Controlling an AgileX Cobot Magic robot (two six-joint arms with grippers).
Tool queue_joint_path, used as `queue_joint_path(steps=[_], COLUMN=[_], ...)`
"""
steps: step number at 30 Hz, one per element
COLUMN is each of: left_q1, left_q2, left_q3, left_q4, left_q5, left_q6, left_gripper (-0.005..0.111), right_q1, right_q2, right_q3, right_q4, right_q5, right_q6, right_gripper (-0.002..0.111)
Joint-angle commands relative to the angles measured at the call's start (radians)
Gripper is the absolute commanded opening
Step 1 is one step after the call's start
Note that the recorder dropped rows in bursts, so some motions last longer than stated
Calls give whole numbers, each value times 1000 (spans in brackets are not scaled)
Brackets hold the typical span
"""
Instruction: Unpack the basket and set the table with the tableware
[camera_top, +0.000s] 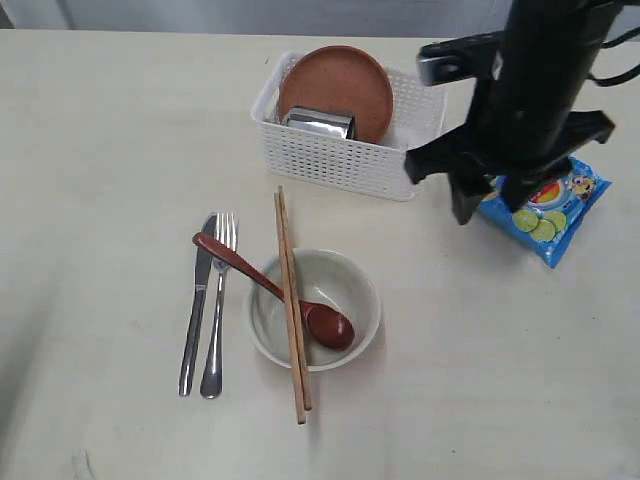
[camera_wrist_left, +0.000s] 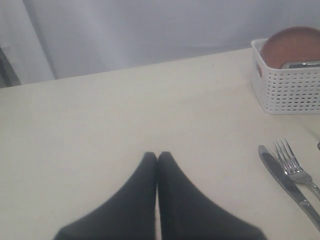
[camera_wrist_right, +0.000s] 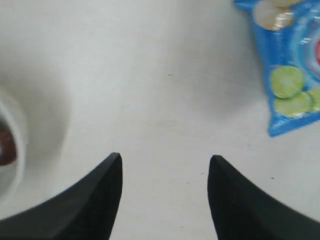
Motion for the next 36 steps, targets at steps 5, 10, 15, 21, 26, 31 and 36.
queue_joint_path(steps=[5, 10, 15, 21, 26, 31, 36], left_q1=[2, 2, 2, 2, 2, 2, 2], left_q2=[-3, -3, -3, -3, -3, -3, -3], left_q3=[2, 2, 2, 2, 2, 2, 2], left_q4=[-2, -2, -2, -2, -2, -2, -2], left_q5=[-8, -8, -8, -8, -8, -8, -8], left_q6=[0, 0, 0, 0, 0, 0, 0], left_gripper=[0, 0, 0, 0, 0, 0, 0], right_q1=[-299, -416, -500, -455, -343, -292, -289], right_q2=[-11, -11, -11, -7, 60, 216, 371], right_q3=[1, 63, 118, 93, -42, -238, -398], right_q4=[10, 31, 313, 882, 884, 849, 846], right_q5=[19, -61, -199, -263, -417, -410, -329], right_q6=[10, -5, -242, -766, -789, -776, -790], right_gripper=[50, 51, 51, 51, 51, 51, 51])
